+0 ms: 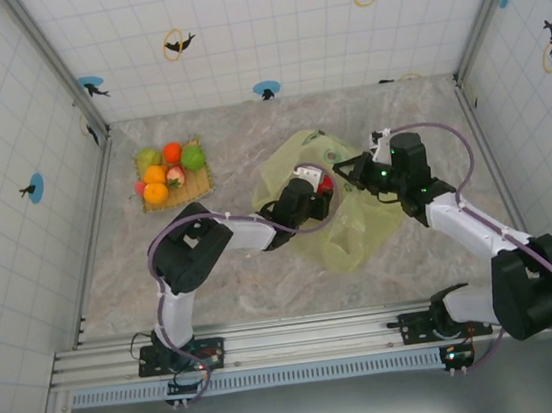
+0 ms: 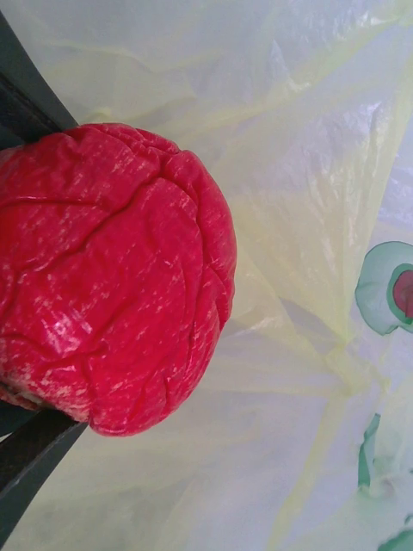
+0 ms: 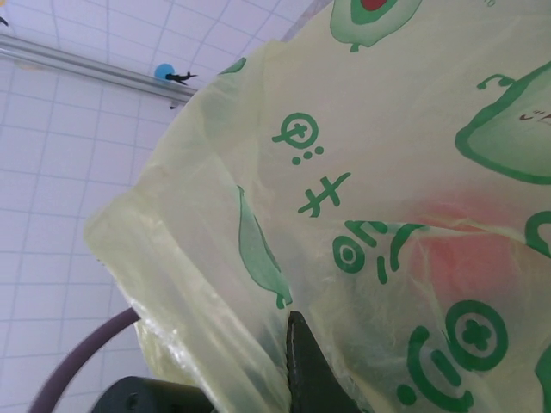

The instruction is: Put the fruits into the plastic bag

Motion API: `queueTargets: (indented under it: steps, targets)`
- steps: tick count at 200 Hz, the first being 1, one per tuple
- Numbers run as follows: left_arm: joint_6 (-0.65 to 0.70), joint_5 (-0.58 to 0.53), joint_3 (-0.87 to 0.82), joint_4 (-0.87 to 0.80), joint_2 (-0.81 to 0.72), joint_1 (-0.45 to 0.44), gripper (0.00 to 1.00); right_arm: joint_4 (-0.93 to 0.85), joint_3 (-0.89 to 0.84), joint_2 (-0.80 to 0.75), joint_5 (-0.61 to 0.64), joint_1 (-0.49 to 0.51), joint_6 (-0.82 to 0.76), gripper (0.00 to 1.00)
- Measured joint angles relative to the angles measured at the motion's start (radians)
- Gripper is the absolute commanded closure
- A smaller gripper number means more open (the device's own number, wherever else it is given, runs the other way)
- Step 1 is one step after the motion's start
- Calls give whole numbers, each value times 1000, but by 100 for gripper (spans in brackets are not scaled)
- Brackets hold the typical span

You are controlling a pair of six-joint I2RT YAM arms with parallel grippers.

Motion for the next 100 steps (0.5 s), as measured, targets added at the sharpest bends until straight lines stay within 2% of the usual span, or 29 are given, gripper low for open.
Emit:
queueTargets:
  steps: [25, 40, 72, 100]
  targets:
    - [-37, -8, 26, 65, 50, 11, 33, 44, -23, 1, -4, 0, 30, 100]
    - [-57, -15, 37, 90, 66, 19, 26, 55, -35, 3, -4, 0, 39, 100]
    - [-75, -25, 40, 110, 71, 26, 15, 71, -60, 7, -3, 0, 55, 100]
    - [-79, -16, 35, 111, 68, 26, 10, 72, -61, 8, 9, 0, 54, 100]
